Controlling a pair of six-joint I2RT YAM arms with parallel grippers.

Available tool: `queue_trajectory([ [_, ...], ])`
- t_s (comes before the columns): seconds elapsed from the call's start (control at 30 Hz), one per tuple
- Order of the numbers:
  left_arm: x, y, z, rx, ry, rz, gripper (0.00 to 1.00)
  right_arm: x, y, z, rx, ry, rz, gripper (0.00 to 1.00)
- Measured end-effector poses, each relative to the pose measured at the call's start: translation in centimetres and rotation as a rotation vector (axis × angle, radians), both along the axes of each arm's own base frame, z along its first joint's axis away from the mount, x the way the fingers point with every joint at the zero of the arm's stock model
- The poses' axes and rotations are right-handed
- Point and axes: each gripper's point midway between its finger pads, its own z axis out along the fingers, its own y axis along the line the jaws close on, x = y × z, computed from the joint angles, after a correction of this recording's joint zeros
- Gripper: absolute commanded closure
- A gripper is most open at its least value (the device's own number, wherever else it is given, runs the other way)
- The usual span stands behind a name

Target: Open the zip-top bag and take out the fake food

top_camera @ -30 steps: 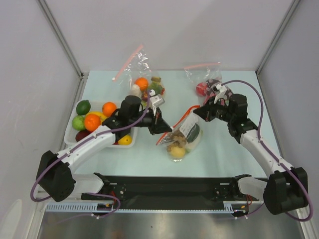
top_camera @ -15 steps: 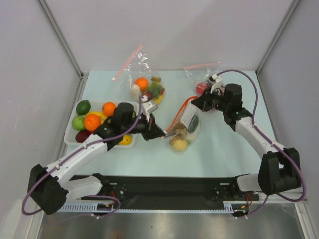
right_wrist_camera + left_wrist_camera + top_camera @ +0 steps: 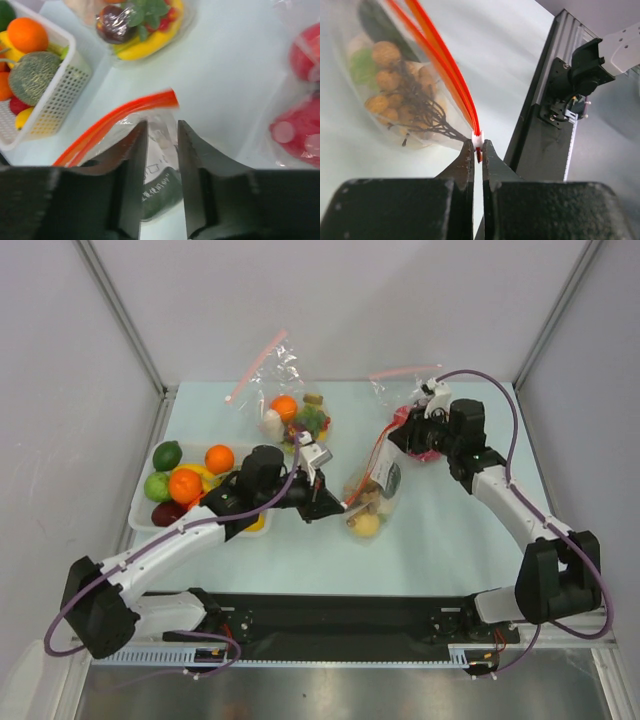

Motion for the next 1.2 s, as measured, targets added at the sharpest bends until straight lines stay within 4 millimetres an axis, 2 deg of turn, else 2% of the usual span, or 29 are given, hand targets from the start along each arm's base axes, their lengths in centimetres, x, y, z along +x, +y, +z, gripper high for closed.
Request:
queue_trajectory([
  [0.03,-0.2,-0.7,0.0,0.002,0.002,-0.011,1.0,0.1,-0.4,0.2,-0.009,-0.003,-0.019,0.52],
  [0.13,-0.4,-2.3,-0.3,0.011,0.01,-0.023,1.0,-0.2,-1.7,1.4,-0.032,-0.013,-0.091,0.48],
  [0.33,0.7,-3.8,-0.3,0.017,0.01,0.016,1.0,-2.4,-2.9,5.1,-0.039,-0.043,-0.186,0.46],
  [0.43,1.1,-4.0,0.0,0.01,0.007,0.032,1.0,-3.4,-2.4,5.5,-0.027,-0.029,-0.183,0.46],
  [0.6,1.1,-4.2,0.2,0.006,0.002,0.037,1.0,-4.3,-1.0,4.3,-0.03,0.033,-0.157,0.46],
  [0.83,0.8,-4.4,0.2,0.007,-0.002,0.034,1.0,-4.2,1.2,1.2,-0.064,0.13,-0.11,0.47],
  [1.0,0.7,-4.5,0.2,0.009,-0.003,0.034,1.0,-4.3,1.9,0.6,-0.074,0.145,-0.095,0.48],
  [1.1,0.6,-4.6,0.2,0.011,-0.005,0.037,1.0,-4.1,1.9,0.3,-0.084,0.147,-0.103,0.56],
  [1.17,0.5,-4.7,0.2,0.012,-0.007,0.035,1.0,-4.0,1.8,0.1,-0.093,0.152,-0.111,0.68],
  [1.2,0.5,-4.7,0.1,0.013,-0.008,0.034,1.0,-3.9,1.8,0.0,-0.097,0.157,-0.115,0.78],
])
